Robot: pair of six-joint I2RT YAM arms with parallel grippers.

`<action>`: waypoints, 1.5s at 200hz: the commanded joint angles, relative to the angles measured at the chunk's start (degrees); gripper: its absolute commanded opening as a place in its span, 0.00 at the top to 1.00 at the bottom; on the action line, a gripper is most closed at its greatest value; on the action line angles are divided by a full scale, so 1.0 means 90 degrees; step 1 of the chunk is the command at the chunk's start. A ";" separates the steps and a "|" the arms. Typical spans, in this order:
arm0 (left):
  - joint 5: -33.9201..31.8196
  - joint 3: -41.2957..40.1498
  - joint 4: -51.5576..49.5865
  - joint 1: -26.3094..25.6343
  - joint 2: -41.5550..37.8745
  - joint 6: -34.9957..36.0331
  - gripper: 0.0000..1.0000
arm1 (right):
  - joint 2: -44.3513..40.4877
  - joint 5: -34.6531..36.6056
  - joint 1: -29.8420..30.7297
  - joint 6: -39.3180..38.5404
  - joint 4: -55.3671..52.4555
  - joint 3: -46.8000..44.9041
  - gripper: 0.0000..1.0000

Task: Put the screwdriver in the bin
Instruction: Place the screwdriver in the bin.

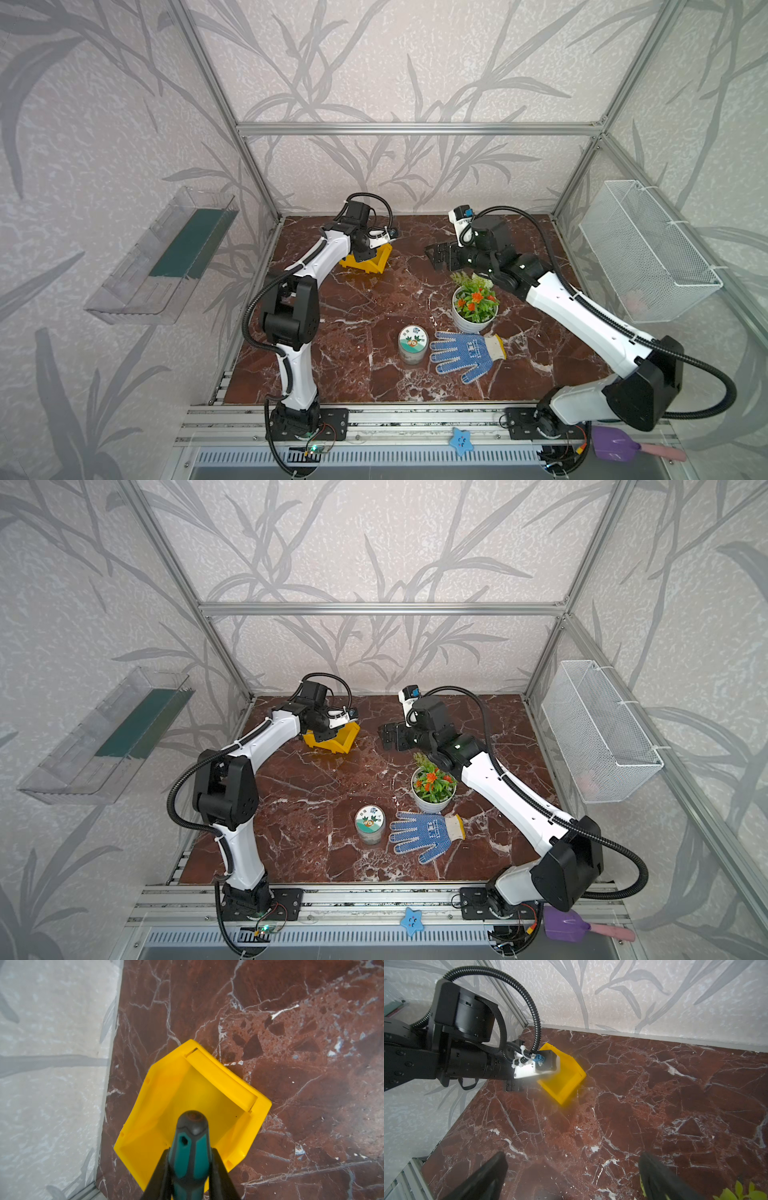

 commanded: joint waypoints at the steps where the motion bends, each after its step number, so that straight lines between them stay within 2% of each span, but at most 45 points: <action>1: 0.0595 0.0047 0.0449 0.0054 -0.0187 0.0813 1.00 | 0.0005 -0.0020 0.0044 0.0083 -0.0079 0.0261 0.01; 30: 0.0680 0.0308 0.0290 0.0073 0.0042 0.1115 1.00 | 0.0013 0.0069 0.0059 0.0011 -0.0077 0.0206 0.01; 83: 0.1015 0.0761 -0.0133 0.0252 0.0523 0.1158 1.00 | 0.0128 0.0147 0.0054 -0.0156 -0.0204 0.0370 0.01; 142: 0.1419 0.1208 -0.0285 0.0333 0.1001 0.0694 1.00 | 0.0278 0.0062 0.0055 -0.0431 -0.0305 0.0661 0.01; 261: 0.1067 0.1321 -0.0534 0.0386 0.1402 0.0178 0.99 | 0.0279 -0.0035 0.0044 -0.0530 -0.0266 0.0670 0.01; 287: 0.0784 0.1446 -0.0546 0.0381 0.1511 0.0173 0.96 | 0.0250 -0.0040 0.0044 -0.0529 -0.0308 0.0683 0.01; 300: 0.0556 0.1599 -0.0602 0.0375 0.1626 -0.0136 0.95 | 0.0212 -0.0021 0.0044 -0.0539 -0.0267 0.0662 0.01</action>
